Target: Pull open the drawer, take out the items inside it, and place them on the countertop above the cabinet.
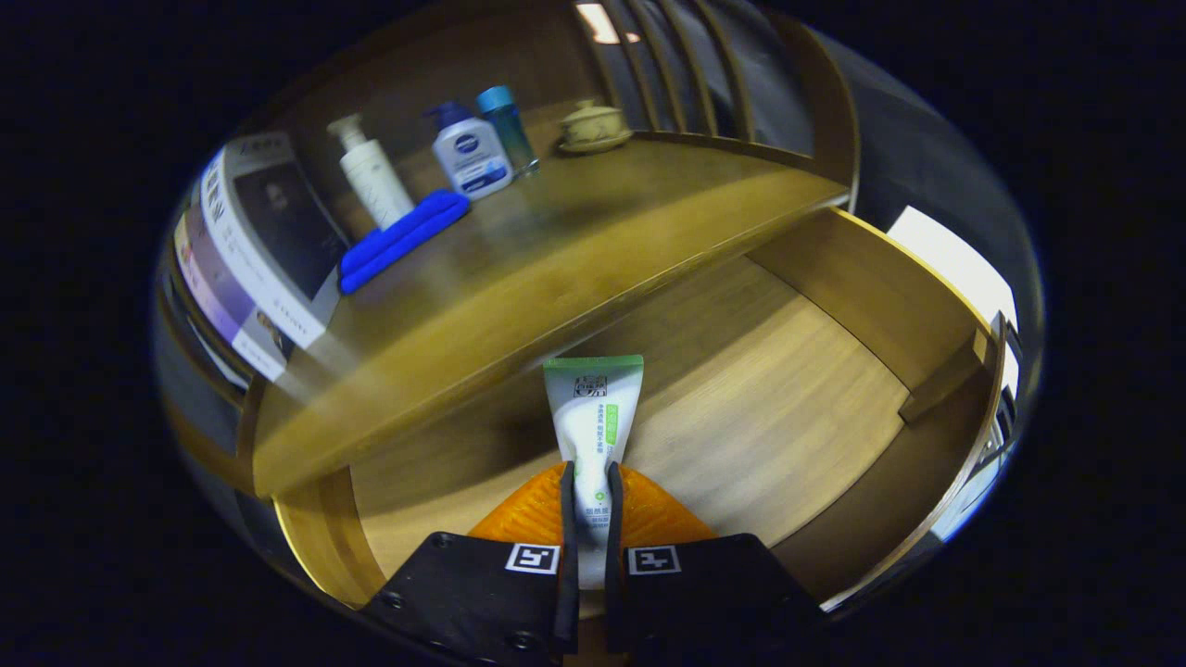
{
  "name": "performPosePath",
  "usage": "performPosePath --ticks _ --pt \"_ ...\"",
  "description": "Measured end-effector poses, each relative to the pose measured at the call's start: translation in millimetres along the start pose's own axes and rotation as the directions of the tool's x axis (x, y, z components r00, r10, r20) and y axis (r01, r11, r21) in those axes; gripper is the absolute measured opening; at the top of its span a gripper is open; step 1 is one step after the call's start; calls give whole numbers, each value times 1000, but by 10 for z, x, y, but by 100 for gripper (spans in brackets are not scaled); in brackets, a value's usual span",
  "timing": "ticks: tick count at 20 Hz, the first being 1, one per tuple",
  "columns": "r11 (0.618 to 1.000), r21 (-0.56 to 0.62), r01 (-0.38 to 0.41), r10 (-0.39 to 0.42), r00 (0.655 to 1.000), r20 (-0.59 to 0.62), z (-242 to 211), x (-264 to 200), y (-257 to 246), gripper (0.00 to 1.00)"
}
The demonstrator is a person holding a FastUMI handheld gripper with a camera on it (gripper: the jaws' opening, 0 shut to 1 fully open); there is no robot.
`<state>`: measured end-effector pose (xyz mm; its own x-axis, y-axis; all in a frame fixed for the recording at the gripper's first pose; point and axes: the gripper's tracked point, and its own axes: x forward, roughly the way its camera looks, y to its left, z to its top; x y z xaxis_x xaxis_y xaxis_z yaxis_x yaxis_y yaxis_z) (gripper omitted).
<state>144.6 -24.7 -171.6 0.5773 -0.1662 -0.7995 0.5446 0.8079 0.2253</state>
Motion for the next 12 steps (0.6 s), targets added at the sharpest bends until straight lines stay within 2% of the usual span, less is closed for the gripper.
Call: performPosePath --ticks 3,6,12 --pt "991 130 34 -36 999 16 102 -60 -145 13" --pt "952 300 61 -69 998 15 191 -135 -207 13" --pt "896 425 131 -171 984 57 360 -327 -550 13"
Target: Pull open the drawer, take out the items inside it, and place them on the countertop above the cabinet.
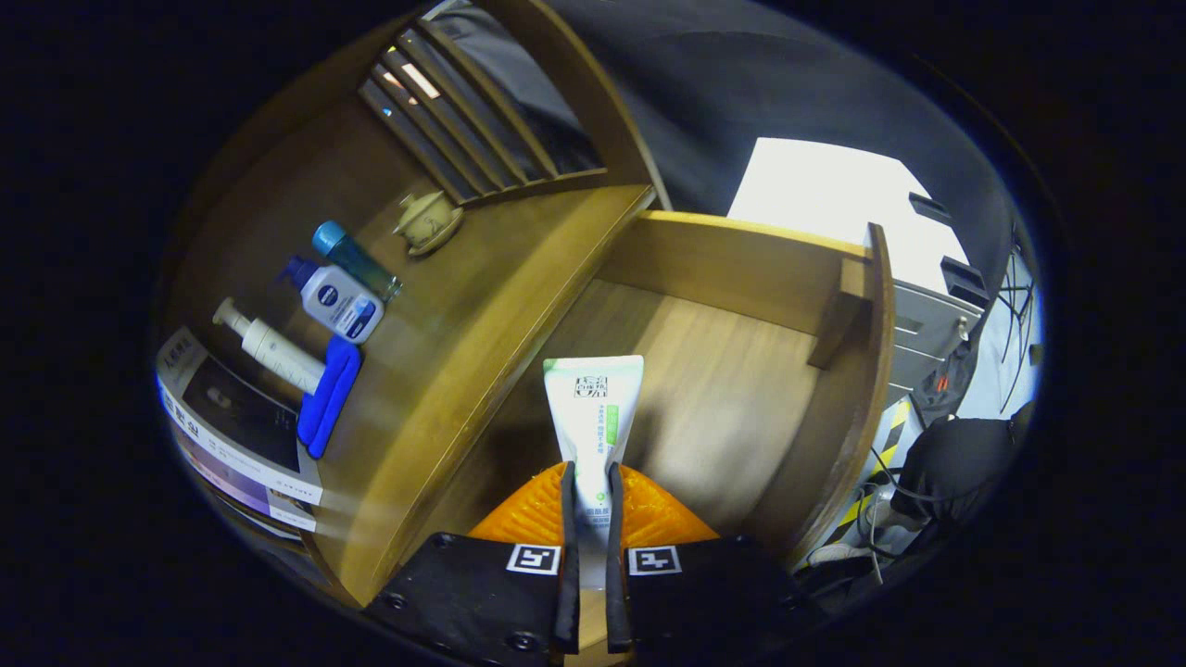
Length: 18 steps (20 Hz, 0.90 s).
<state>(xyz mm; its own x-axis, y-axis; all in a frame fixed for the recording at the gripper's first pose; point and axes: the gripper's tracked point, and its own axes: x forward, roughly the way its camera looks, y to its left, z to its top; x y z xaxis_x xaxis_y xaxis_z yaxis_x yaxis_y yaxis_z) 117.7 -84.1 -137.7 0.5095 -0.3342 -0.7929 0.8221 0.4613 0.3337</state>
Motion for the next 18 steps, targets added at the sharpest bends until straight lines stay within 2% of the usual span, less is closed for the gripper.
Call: performPosePath --ticks 5,8,14,18 --pt "997 47 59 -60 998 33 73 -56 -74 13" --pt "997 53 54 -58 996 70 110 -92 -123 13" --pt "998 -61 23 -12 983 182 410 -309 47 13" --pt "980 -199 -11 58 971 232 523 -431 380 13"
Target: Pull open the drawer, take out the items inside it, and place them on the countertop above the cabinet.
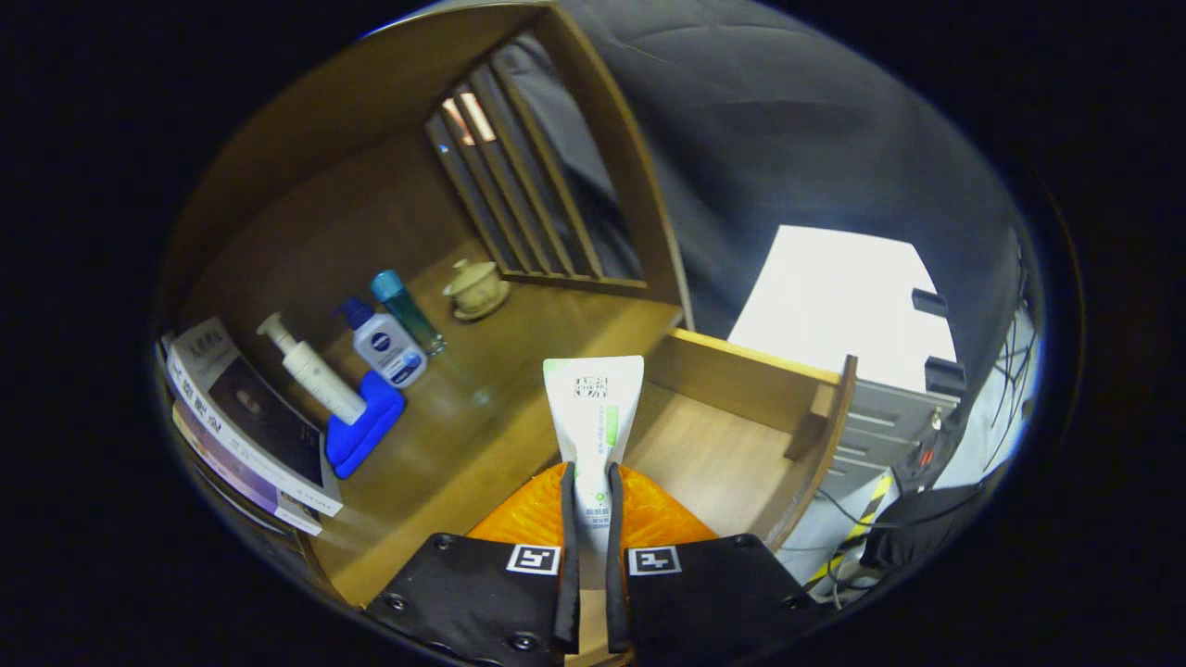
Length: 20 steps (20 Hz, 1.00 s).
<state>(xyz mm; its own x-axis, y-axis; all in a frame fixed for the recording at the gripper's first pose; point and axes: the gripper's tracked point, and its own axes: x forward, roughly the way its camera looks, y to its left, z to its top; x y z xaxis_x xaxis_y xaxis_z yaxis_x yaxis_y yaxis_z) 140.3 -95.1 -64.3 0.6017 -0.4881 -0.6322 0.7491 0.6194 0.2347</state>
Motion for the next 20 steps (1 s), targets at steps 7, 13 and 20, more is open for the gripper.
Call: performPosePath --ticks 7,13,20 --pt "943 -277 -186 187 982 -24 3 73 807 13" --pt "813 -500 -297 277 954 -116 -89 315 1308 13" --pt "734 -544 -408 378 910 -173 -113 364 1435 47"
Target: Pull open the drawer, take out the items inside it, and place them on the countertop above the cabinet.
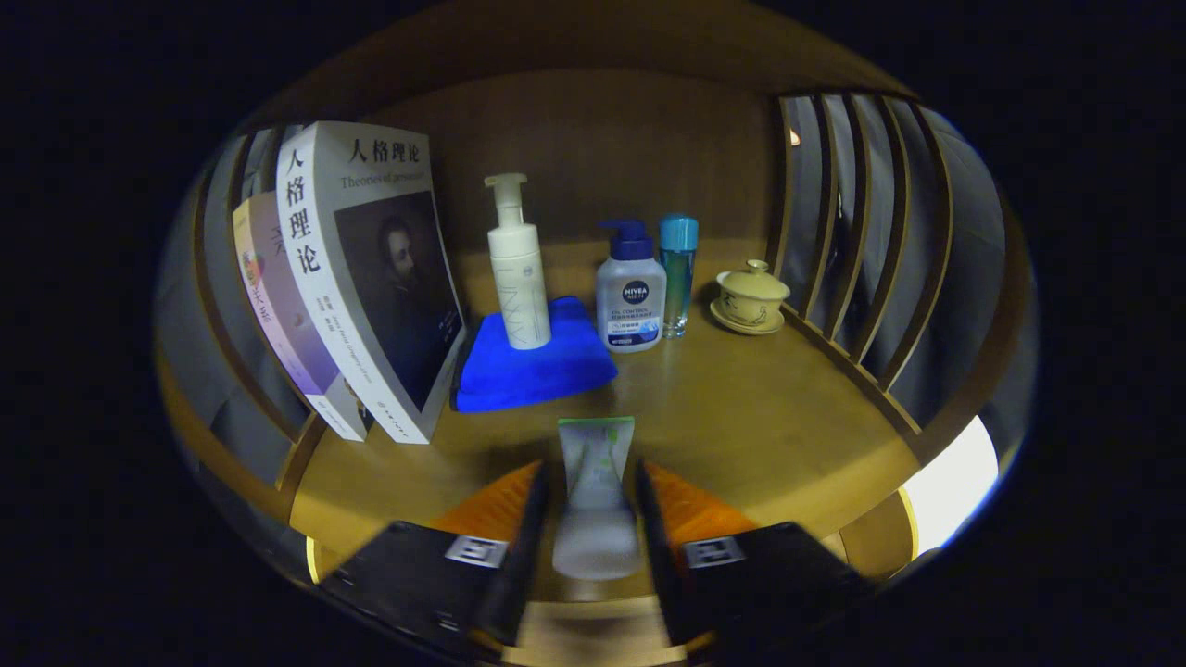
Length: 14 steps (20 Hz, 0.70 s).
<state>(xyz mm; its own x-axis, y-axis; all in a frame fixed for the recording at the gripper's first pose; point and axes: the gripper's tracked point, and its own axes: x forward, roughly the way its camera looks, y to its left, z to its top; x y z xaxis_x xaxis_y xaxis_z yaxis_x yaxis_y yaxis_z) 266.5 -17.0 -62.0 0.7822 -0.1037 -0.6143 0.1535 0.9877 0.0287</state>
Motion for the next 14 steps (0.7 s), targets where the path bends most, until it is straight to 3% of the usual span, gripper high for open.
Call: performPosePath --ticks 3,14 --pt "1000 12 -21 20 999 45 -34 -202 10 97" --pt "999 -4 -53 52 959 277 -344 -1235 -15 98"
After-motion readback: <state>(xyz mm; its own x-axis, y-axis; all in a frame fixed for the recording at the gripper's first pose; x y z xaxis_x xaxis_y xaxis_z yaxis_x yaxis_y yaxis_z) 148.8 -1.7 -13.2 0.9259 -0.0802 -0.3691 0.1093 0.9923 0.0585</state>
